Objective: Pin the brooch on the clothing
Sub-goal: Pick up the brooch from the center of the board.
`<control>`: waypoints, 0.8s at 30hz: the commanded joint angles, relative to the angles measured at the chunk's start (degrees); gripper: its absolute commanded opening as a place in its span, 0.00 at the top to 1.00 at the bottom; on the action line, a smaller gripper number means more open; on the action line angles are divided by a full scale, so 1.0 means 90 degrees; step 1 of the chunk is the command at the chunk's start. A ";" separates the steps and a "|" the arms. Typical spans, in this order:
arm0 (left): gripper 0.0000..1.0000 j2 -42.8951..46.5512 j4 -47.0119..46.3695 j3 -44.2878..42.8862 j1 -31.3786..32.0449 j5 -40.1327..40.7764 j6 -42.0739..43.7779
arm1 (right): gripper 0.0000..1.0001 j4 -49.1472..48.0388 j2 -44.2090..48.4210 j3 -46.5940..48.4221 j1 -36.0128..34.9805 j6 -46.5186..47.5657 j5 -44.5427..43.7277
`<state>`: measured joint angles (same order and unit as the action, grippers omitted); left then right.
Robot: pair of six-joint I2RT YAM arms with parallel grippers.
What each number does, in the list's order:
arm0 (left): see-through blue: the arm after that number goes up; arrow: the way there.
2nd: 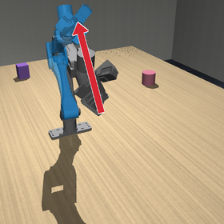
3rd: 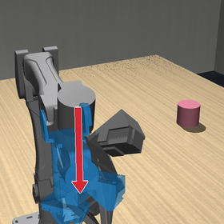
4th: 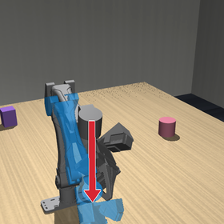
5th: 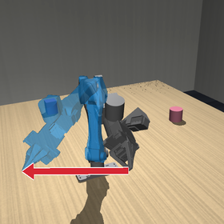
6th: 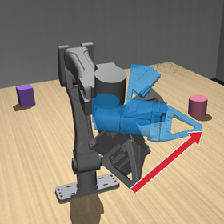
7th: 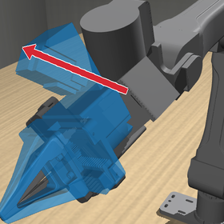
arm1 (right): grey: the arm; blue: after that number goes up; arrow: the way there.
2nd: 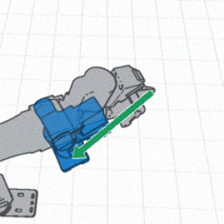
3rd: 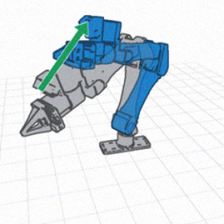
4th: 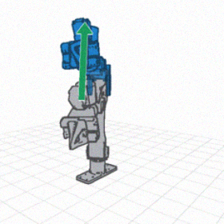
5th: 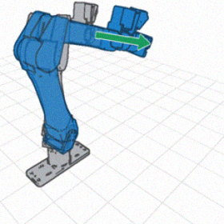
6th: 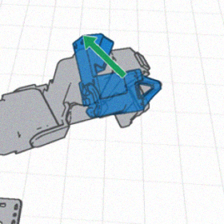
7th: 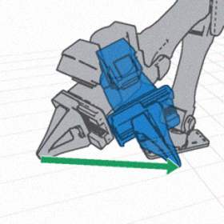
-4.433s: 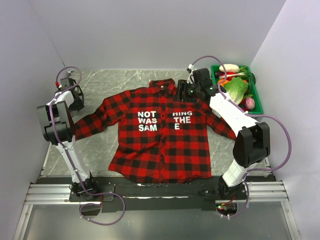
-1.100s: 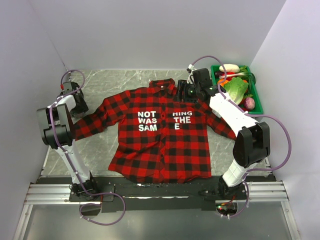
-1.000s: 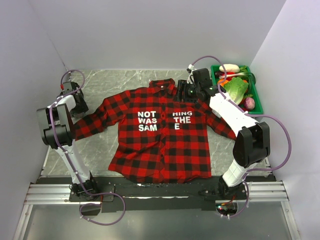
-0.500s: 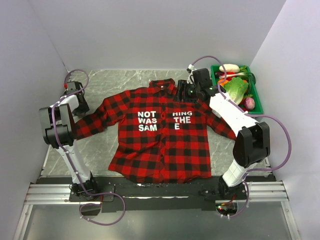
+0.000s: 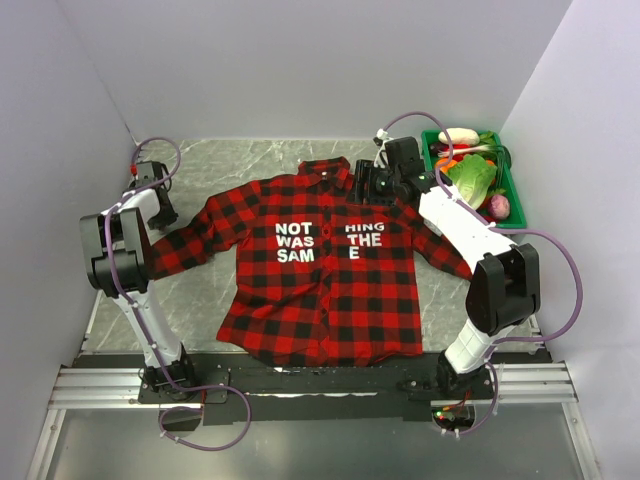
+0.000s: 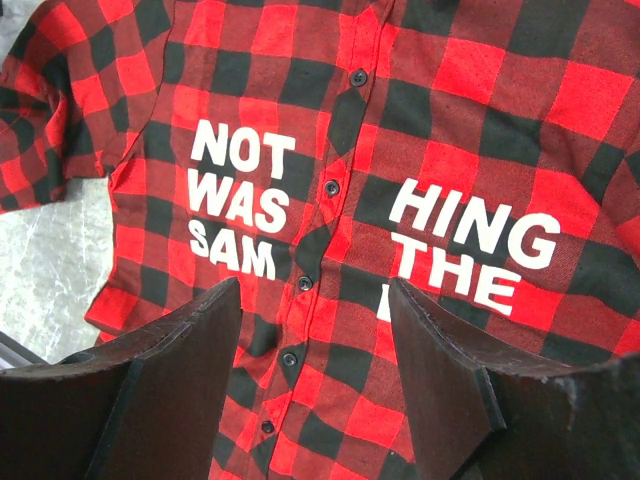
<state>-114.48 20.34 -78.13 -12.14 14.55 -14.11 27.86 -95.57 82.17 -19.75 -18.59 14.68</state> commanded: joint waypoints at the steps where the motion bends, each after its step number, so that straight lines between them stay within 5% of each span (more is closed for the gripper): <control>1: 0.75 0.0014 0.0689 0.0078 0.0099 -0.0151 -0.0092 | 0.32 -0.0214 0.0218 -0.0029 -0.0042 -0.0024 -0.0010; 14: 0.97 0.0229 0.1031 -0.0264 0.0138 -0.0200 -0.0336 | 0.32 -0.0204 0.0199 -0.0009 -0.0052 -0.0063 0.0010; 24: 0.99 0.0444 0.1519 -0.0519 0.0138 -0.0317 -0.0415 | 0.32 -0.0166 0.0179 0.0020 -0.0101 -0.0054 -0.0010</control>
<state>-113.19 29.82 -81.45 -11.27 13.72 -16.45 27.88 -95.57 82.17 -19.84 -18.63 14.66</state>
